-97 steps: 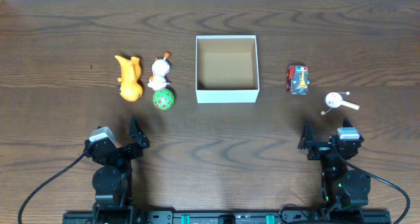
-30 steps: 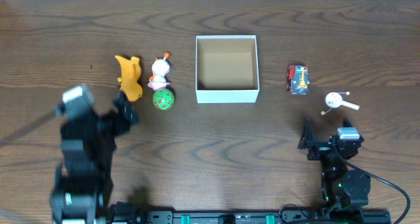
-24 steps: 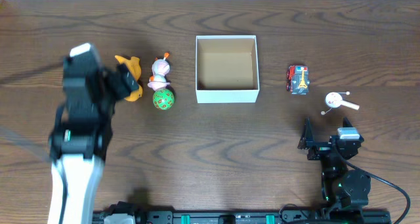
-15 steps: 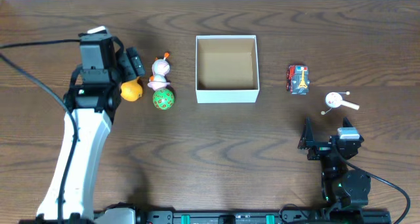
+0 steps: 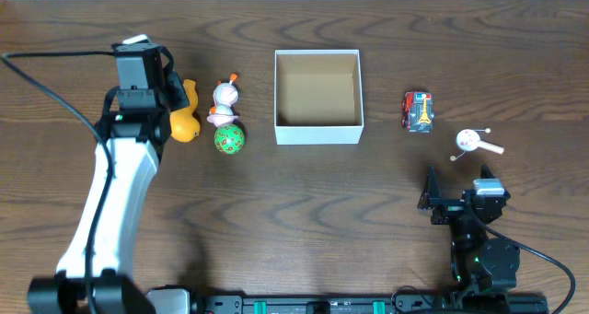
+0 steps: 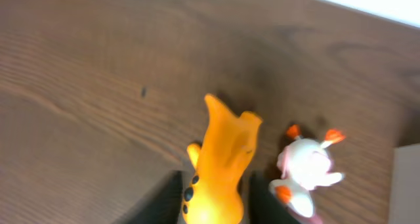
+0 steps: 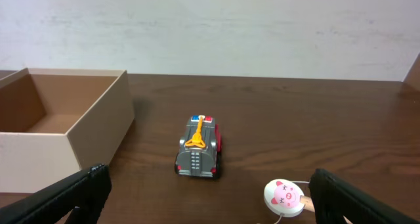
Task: Pack container
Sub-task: 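Reach the left gripper forward to the orange fish toy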
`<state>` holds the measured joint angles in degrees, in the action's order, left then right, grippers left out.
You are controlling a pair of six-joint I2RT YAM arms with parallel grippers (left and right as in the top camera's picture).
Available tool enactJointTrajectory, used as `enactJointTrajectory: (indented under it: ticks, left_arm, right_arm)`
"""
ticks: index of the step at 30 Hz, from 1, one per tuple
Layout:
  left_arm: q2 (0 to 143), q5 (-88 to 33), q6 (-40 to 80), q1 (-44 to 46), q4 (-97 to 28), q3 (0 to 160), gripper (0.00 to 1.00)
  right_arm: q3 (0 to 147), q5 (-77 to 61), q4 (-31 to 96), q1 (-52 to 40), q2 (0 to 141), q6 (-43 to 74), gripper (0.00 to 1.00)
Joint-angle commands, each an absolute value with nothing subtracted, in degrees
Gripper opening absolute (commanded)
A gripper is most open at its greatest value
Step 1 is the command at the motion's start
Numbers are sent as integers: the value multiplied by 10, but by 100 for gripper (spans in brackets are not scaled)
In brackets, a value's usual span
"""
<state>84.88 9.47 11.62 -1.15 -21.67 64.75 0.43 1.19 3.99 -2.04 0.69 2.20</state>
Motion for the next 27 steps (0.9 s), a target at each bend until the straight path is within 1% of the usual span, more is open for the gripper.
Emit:
enactJointTrajectory:
  ticks: [1, 8, 10, 11, 12, 13, 17, 19, 20, 21, 22, 24, 26, 27]
  left_arm:
    - [903, 108, 107, -17, -219, 653, 6]
    - [953, 108, 107, -17, -191, 653, 6]
    - [962, 107, 107, -17, -184, 653, 40]
    - [966, 107, 107, -17, -183, 653, 52]
    - [970, 108, 107, -17, -182, 653, 59]
    - [973, 108, 107, -17, -183, 653, 62]
    - [987, 96, 107, -17, -183, 652, 65]
    - [996, 94, 107, -17, -183, 651, 80]
    - [1001, 95, 107, -17, -183, 651, 86]
    - [1008, 94, 107, -17, -183, 651, 89]
    - [1013, 94, 107, -17, -183, 651, 91]
    - [1032, 90, 102, -17, -183, 651, 91]
    - [1053, 54, 80, -17, -183, 651, 89]
    - [1063, 32, 70, -17, -181, 651, 86]
  right_arm:
    - [3, 10, 42, -16, 4, 27, 99]
    - [3, 10, 42, -16, 4, 27, 99]
    - [3, 10, 42, -16, 4, 27, 99]
    - [3, 10, 43, -16, 4, 27, 99]
    - [3, 10, 43, -16, 4, 27, 99]
    - [3, 10, 42, -16, 4, 27, 99]
    - [3, 10, 42, -16, 4, 27, 99]
    - [3, 10, 42, -16, 4, 27, 99]
    - [3, 10, 42, -16, 4, 27, 99]
    - [3, 10, 42, -16, 4, 27, 99]
    - [3, 10, 42, -16, 4, 27, 99]
    - [3, 10, 43, -16, 4, 27, 99]
    - [3, 10, 43, -16, 4, 27, 99]
    - [3, 10, 42, -16, 4, 27, 99]
